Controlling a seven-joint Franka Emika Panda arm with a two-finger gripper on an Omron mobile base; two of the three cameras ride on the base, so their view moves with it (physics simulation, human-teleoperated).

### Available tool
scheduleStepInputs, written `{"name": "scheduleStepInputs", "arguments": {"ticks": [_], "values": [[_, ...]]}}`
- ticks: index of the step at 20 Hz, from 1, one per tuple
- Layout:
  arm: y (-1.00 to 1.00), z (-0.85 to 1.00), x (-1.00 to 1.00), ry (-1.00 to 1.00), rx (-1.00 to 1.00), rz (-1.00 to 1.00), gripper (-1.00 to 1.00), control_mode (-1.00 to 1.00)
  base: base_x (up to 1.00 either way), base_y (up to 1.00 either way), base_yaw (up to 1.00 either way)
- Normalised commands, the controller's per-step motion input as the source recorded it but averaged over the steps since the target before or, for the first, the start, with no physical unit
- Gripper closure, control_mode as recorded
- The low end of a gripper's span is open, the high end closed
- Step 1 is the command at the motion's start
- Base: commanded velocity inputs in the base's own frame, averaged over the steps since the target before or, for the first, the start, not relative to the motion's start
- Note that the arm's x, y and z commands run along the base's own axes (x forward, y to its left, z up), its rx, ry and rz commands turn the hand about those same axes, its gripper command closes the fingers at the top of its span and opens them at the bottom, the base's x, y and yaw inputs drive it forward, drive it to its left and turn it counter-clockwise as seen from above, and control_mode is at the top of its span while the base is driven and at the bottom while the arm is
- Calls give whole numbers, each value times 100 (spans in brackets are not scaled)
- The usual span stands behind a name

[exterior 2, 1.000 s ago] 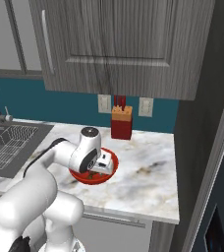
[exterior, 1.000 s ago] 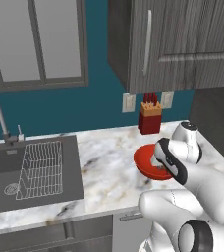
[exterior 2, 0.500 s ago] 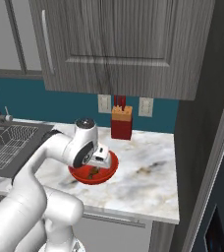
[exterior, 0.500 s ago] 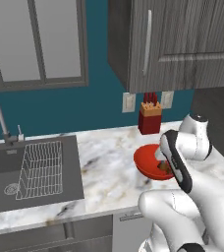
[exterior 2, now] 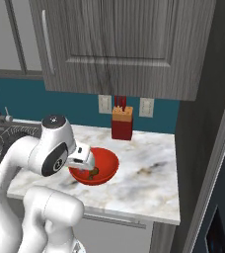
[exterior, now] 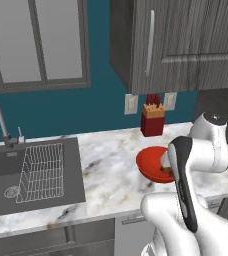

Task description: Take the potato, chicken drumstick, and lime from the freezer and place them in the bowl on the counter.

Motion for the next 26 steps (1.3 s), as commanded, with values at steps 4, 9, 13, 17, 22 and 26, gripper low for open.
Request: {"name": "scheduleStepInputs", "arguments": {"ticks": [4,9,13,17,22,26], "values": [[18,75,-64,0,-1,0,-100,-100,0,0,0],[8,63,-49,0,0,0,-100,-100,0,0,0],[11,43,-50,0,0,0,-100,-100,0,0,0],[16,40,-57,-3,0,0,-100,-100,0,0,0],[6,46,-39,-1,0,0,-100,-100,0,0,0],[0,46,-19,0,0,0,-100,-100,0,0,0]]}}
